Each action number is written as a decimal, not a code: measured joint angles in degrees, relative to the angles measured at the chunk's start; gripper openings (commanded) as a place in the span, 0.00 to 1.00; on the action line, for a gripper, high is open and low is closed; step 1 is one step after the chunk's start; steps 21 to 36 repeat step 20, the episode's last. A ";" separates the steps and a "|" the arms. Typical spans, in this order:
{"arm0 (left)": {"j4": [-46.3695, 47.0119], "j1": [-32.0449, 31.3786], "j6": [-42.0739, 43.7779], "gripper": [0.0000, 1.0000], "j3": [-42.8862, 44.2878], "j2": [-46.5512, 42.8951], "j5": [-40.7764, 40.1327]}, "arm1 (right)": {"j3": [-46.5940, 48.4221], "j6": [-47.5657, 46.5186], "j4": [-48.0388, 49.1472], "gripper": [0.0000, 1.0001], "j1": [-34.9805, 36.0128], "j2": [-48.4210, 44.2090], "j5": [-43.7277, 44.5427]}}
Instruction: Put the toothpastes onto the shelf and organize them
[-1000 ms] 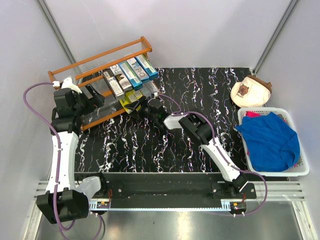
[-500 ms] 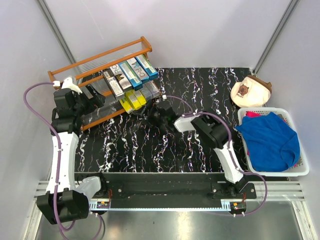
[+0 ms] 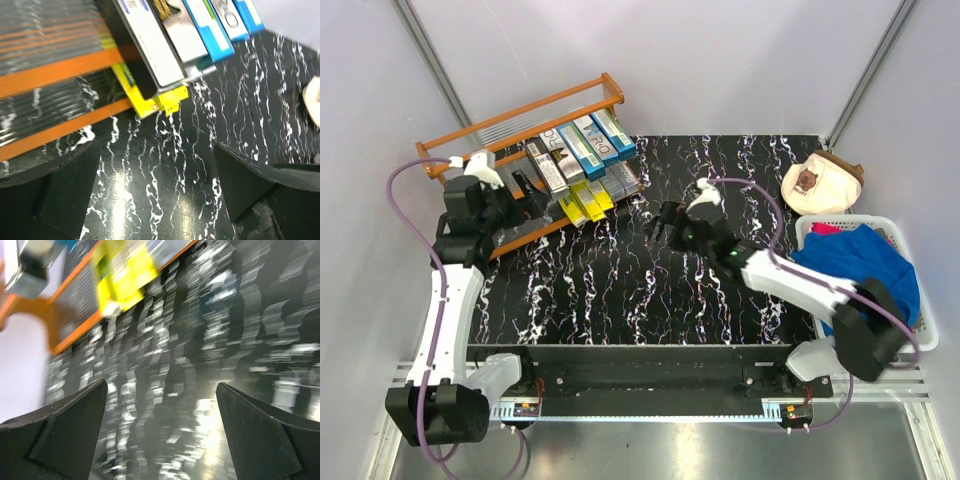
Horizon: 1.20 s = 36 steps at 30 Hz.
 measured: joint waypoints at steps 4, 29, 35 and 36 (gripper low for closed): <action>-0.31 -3.43 -0.11 0.99 0.00 2.14 -2.01 | -2.69 -7.06 -9.11 1.00 -0.50 -11.39 10.67; 1.16 -8.46 -1.25 0.99 -2.78 2.32 -9.35 | -9.49 -13.64 -27.08 1.00 -3.65 -23.39 28.63; 1.16 -8.46 -1.25 0.99 -2.78 2.32 -9.35 | -9.49 -13.64 -27.08 1.00 -3.65 -23.39 28.63; 1.16 -8.46 -1.25 0.99 -2.78 2.32 -9.35 | -9.49 -13.64 -27.08 1.00 -3.65 -23.39 28.63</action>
